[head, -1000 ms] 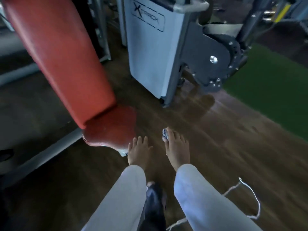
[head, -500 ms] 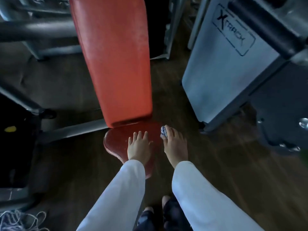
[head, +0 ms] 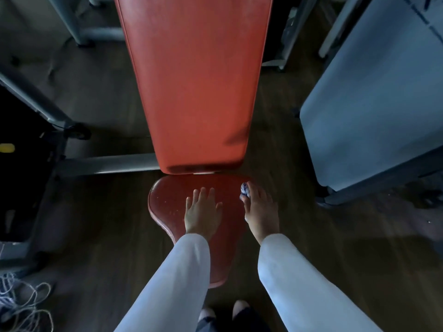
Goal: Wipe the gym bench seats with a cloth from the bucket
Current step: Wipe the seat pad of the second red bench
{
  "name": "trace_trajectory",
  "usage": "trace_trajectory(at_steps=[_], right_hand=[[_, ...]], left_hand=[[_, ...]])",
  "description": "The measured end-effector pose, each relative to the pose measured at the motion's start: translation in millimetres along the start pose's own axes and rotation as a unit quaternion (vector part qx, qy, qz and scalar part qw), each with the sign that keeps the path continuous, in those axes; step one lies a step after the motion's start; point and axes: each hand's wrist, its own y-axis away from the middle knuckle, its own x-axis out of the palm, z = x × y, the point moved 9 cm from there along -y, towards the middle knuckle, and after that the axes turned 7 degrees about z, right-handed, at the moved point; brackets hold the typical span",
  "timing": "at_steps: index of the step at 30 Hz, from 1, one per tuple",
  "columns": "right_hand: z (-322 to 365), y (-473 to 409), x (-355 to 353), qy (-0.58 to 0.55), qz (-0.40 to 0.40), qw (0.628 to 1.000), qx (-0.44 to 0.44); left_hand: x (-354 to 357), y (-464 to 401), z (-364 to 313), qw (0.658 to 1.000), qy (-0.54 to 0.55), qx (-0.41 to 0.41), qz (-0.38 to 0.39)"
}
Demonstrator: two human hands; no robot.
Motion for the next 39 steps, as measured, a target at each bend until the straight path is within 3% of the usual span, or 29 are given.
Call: trace_trajectory(at_steps=[12, 18, 24, 30, 36, 39], right_hand=[[-42.6, -47.5, 95.0, 0.062, -0.066, 0.995, 0.037], [-10.0, -14.9, 114.0, 0.030, -0.040, 0.997, -0.067], [-44.1, -70.4, 107.2, 0.054, -0.039, 0.997, 0.026], [17.0, -30.9, 123.9, 0.037, 0.017, 0.990, -0.132], [-45.5, -49.4, 103.1, 0.045, -0.029, 0.999, 0.006], [-20.8, -80.5, 121.6, 0.033, 0.028, 0.999, -0.019]], left_hand=[[64.5, -76.4, 57.5, 0.998, 0.001, -0.015, -0.055], [68.8, -74.3, 59.7, 0.993, 0.012, 0.006, -0.115], [67.7, -73.6, 60.5, 0.990, 0.020, 0.004, -0.140], [67.0, -74.2, 63.9, 0.987, 0.029, -0.001, -0.161], [65.2, -72.1, 63.6, 0.985, 0.042, -0.002, -0.167], [64.7, -72.1, 64.6, 0.983, 0.041, -0.006, -0.180]])
